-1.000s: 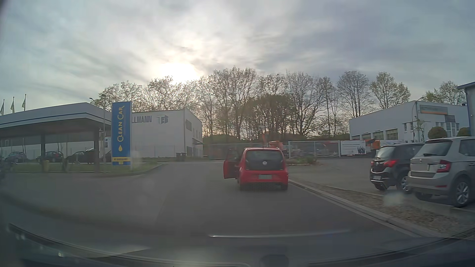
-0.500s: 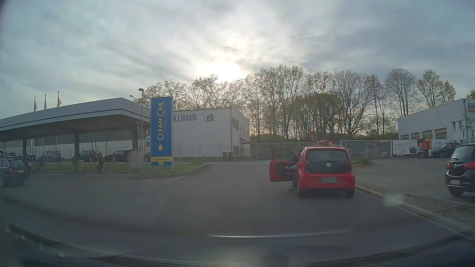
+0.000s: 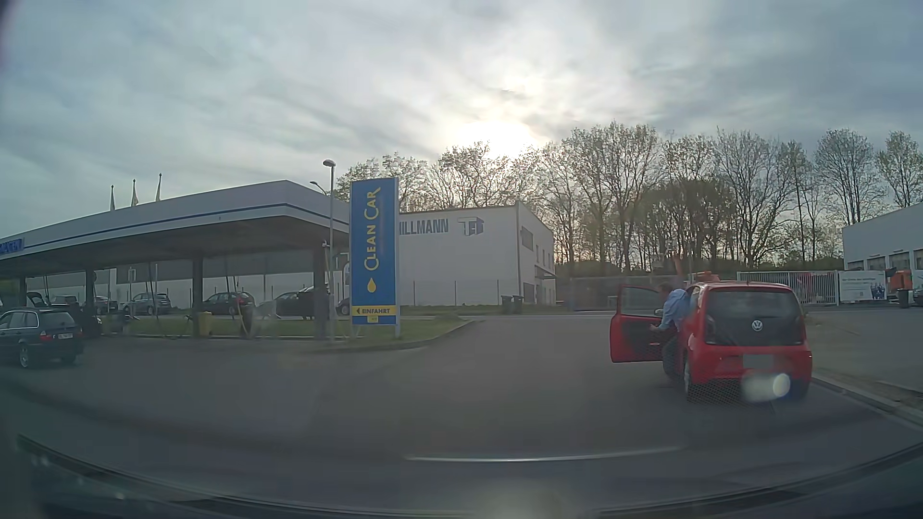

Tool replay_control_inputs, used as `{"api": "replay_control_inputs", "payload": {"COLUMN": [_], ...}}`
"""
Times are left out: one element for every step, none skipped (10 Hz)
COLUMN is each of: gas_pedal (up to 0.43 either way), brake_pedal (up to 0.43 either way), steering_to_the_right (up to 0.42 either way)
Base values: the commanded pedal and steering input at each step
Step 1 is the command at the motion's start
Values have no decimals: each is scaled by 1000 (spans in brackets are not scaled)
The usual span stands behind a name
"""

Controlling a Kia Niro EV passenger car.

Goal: Follow the waypoints while adhering to traffic rules and regulations

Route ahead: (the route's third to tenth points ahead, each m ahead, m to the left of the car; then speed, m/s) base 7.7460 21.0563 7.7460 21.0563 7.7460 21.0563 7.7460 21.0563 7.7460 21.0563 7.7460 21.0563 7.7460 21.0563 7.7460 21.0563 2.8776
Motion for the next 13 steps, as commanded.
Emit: {"api": "replay_control_inputs", "payload": {"gas_pedal": [20,20,20,28,67,110,110,110,110,110,110,110,110], "brake_pedal": [0,0,0,0,0,6,0,0,0,0,0,0,0], "steering_to_the_right": [-284,-283,-283,-283,-283,-283,-283,-283,-283,-283,-283,-283,-283]}}
